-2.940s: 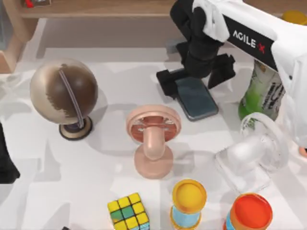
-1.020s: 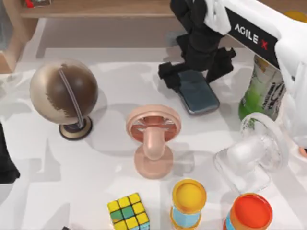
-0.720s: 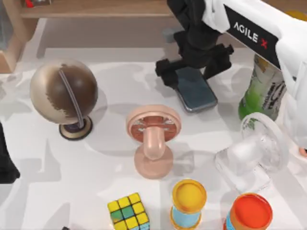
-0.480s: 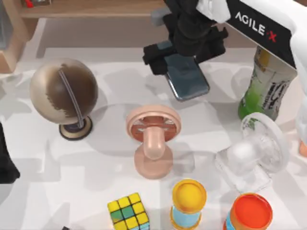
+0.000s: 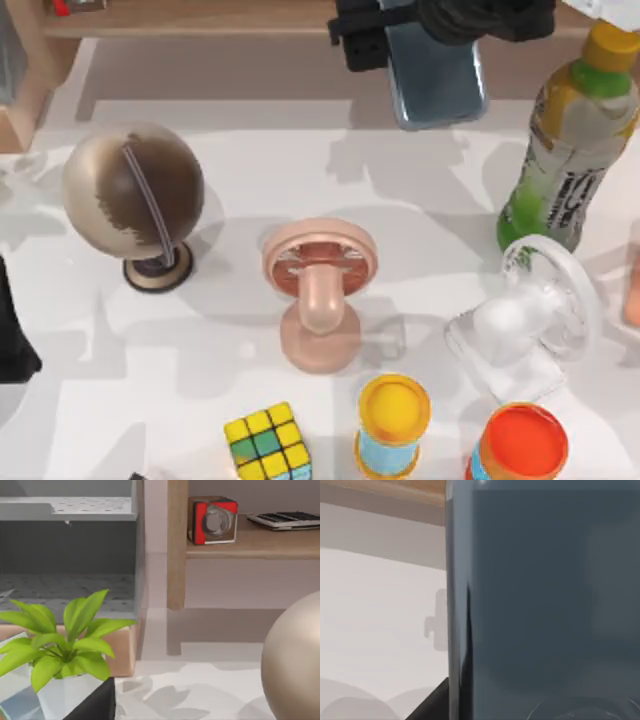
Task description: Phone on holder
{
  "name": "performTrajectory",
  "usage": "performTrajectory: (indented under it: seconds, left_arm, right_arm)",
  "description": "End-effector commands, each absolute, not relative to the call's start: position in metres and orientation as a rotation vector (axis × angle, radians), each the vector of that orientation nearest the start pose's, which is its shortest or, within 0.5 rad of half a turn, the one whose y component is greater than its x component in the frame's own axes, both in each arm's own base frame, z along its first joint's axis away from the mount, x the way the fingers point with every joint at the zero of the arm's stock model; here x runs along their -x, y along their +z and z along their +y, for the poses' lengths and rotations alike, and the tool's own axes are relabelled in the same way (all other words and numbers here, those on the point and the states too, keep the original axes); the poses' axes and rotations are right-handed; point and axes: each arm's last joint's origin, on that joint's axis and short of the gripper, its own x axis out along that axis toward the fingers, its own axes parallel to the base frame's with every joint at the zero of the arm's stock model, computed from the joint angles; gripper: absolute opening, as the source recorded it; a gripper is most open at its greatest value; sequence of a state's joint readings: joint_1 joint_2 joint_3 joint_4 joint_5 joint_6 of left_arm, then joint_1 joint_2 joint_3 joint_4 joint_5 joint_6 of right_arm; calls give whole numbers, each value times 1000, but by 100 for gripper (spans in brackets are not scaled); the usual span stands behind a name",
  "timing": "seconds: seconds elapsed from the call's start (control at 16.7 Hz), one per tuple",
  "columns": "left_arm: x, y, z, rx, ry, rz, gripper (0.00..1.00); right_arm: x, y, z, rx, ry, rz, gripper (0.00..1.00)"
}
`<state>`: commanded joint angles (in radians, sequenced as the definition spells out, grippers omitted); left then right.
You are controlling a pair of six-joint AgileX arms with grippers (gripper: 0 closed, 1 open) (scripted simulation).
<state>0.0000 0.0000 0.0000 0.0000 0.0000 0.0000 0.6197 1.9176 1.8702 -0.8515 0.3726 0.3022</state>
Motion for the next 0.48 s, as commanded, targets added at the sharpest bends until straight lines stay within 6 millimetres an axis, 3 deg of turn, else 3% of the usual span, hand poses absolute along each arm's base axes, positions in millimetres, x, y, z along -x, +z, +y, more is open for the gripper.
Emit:
performTrajectory:
  seconds: [0.24, 0.48]
  left_arm:
    - [-106, 160, -1, 0, 0, 0, 100]
    - [-106, 160, -1, 0, 0, 0, 100]
  right_arm:
    - [-295, 344, 197, 46, -5, 609, 0]
    - [-250, 325, 150, -35, -145, 471, 0]
